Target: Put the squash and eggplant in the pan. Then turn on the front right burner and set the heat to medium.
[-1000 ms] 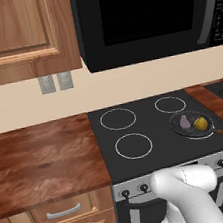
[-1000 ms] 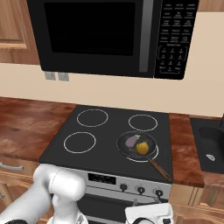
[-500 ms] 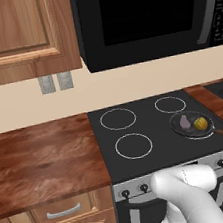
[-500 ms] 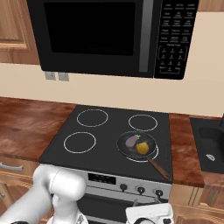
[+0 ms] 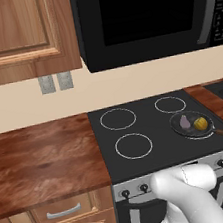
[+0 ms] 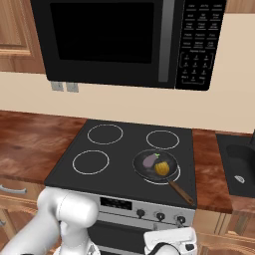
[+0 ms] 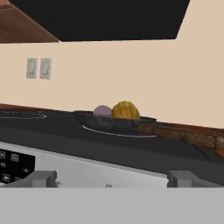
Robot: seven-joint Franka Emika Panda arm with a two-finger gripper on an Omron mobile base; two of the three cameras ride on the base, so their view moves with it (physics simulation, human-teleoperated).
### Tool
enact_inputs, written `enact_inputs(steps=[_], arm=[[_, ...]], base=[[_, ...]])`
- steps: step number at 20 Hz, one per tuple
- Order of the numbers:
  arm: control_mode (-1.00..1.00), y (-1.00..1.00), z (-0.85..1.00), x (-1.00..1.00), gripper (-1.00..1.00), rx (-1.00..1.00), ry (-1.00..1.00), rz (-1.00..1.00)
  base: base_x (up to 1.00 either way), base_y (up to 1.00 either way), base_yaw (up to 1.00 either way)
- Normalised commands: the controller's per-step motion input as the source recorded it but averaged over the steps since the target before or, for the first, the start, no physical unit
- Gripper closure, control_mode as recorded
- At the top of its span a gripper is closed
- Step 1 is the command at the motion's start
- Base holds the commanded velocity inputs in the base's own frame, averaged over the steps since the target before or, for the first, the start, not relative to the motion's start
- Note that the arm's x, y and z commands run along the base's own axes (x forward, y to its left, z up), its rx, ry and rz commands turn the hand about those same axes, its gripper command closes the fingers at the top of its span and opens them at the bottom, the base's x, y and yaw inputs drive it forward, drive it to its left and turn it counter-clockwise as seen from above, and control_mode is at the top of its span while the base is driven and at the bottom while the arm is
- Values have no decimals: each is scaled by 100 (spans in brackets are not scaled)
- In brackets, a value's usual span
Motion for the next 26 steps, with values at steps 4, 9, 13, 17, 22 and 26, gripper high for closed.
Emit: enact_inputs(steps=[4,9,13,17,22,26], arm=[[-100,-1,-13,15,-100,0,0,0],[-100,-12,-17,12,-100,0,0,0],[-100,-18,-17,8,-100,0,0,1],[-100,-19,-15,6,-100,0,0,1],[-100,-11,-10,1,-100,0,0,0],[-100,-1,-5,2,-100,0,0,0]], base=[[0,0,0],[0,0,0],[0,0,0],[0,0,0],[0,0,0],[0,0,0]])
